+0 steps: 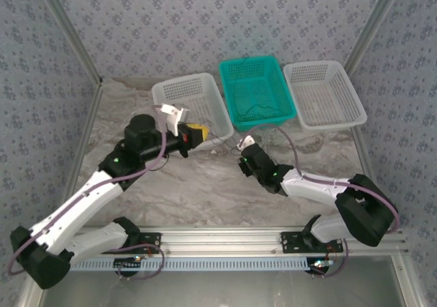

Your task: Untangle the cables

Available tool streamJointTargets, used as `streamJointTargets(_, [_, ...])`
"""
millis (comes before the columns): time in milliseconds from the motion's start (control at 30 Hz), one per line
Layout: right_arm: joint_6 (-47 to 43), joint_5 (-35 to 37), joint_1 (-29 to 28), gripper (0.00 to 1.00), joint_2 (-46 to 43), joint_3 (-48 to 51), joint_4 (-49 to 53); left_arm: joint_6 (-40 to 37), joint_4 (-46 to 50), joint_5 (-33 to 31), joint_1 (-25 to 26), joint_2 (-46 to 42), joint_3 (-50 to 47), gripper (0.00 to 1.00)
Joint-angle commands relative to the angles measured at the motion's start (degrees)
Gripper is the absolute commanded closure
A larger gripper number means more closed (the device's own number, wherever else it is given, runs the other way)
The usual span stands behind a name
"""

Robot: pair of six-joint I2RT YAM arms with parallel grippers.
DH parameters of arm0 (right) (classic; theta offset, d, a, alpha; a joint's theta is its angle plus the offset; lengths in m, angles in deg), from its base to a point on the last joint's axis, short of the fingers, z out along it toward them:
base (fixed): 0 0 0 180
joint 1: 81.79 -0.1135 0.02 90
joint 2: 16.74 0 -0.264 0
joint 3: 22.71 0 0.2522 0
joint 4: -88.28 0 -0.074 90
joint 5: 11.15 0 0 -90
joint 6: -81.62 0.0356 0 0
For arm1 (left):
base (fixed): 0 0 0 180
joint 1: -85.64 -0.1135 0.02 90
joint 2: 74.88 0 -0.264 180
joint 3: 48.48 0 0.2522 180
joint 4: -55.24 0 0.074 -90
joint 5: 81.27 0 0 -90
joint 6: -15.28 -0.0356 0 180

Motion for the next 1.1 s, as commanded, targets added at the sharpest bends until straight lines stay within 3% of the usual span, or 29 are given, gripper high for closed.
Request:
streamJointTargets(0, [12.52, 3.45, 2.08, 0.72, -2.95, 3.94, 0.14, -0.29, 4.5, -6.46, -2.43, -4.91, 4.92, 1.0])
streamJointTargets(167, [20.0, 5.56, 3.9, 0.64, -6.95, 7.57, 4.71, 2.25, 5.89, -9.35, -7.93, -9.15, 8.23, 1.0])
streamJointTargets(300, [19.59, 4.11, 5.04, 0.55, -10.58, 8.25, 5.5, 2.44, 7.65, -10.76, -8.97, -8.96, 9.4, 1.0])
streamJointTargets(367, [16.32, 0.15, 4.96, 0.37, -13.48, 7.9, 4.53, 3.08, 7.33, -10.29, -8.98, -8.59, 8.53, 1.0])
streamJointTargets(433, [12.79, -6.15, 4.58, 0.05, -16.61, 7.07, 2.87, 3.93, 6.13, -8.63, -8.95, -7.96, 7.39, 1.0])
streamJointTargets(467, [10.5, -10.35, 4.02, 0.0, -18.42, 7.0, 1.2, 4.53, 5.35, -7.36, -8.96, -7.65, 6.82, 1.0])
streamJointTargets(567, [1.88, -23.38, 1.89, 0.0, -23.62, 7.04, -2.74, 5.98, 3.15, -4.39, -8.96, -6.13, 5.74, 1.0])
streamJointTargets(667, [-1.83, -29.48, 0.52, 0.0, -26.85, 4.85, -2.83, 6.86, 2.11, -2.75, -8.91, -4.73, 5.01, 1.0])
streamJointTargets(833, [-2.99, -30.14, -0.18, 0.0, -25.91, 0.75, -9.18, 8.51, -0.77, -0.2, -8.95, -3.21, 3.92, 1.0])
streamJointTargets(1067, [-9.89, -26.48, -0.8, 0.01, -13.44, -6.82, -18.35, 8.91, -1.54, 1.91, -8.84, -2.79, 4.62, 1.0])
